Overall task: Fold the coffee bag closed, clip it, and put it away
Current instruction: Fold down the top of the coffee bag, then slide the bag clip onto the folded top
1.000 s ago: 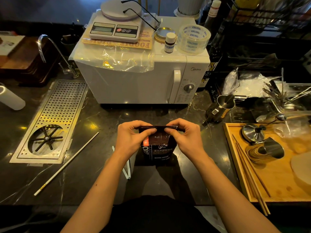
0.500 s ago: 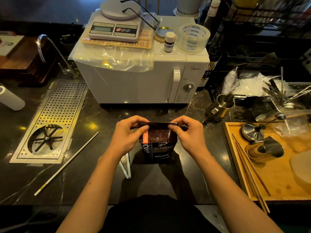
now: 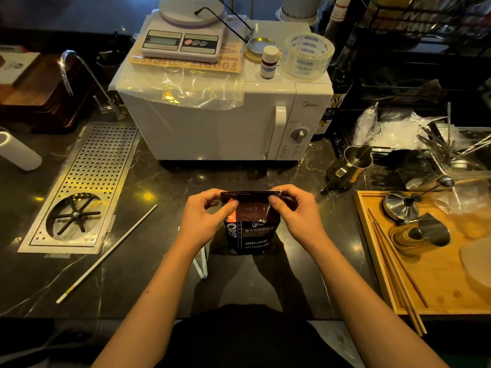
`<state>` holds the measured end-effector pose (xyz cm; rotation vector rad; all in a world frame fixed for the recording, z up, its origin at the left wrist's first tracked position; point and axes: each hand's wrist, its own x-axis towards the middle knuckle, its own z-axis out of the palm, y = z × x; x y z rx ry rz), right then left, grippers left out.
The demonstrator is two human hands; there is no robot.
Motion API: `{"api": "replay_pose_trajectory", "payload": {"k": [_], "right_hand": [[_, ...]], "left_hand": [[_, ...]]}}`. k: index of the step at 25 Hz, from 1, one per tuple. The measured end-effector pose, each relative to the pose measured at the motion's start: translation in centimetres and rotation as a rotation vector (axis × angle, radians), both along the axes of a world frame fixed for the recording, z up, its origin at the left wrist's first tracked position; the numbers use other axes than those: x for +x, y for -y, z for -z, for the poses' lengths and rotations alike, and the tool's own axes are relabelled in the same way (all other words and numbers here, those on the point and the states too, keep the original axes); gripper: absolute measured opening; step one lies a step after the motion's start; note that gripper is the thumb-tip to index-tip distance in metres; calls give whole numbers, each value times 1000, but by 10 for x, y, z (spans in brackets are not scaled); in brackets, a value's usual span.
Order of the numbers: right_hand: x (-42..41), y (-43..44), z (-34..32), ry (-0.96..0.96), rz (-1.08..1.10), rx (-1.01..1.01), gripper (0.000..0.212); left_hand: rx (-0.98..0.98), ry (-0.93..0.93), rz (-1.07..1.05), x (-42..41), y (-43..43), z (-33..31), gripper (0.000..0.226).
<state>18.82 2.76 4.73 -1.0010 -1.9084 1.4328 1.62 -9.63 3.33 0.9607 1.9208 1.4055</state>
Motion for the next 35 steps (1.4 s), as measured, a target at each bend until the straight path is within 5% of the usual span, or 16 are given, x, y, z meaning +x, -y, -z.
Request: {"api": "replay_pose_trajectory", "payload": {"k": [6, 20, 27, 31, 35], "right_hand": [[-8, 3, 7, 42, 118, 41, 10], [-58, 41, -20, -179, -208, 83, 31], [-80, 81, 53, 331, -499, 180, 38], [-79, 97, 74, 707, -645, 384, 43], [-73, 103, 81, 775, -674, 431, 45]], "left_hand": [[121, 317, -128, 20, -7, 1, 26], [360, 224, -477, -9, 65, -28, 20], [454, 138, -774, -35, 143, -26, 31], [455, 173, -893, -34, 173, -11, 15], [433, 203, -936, -28, 189, 1, 12]]}}
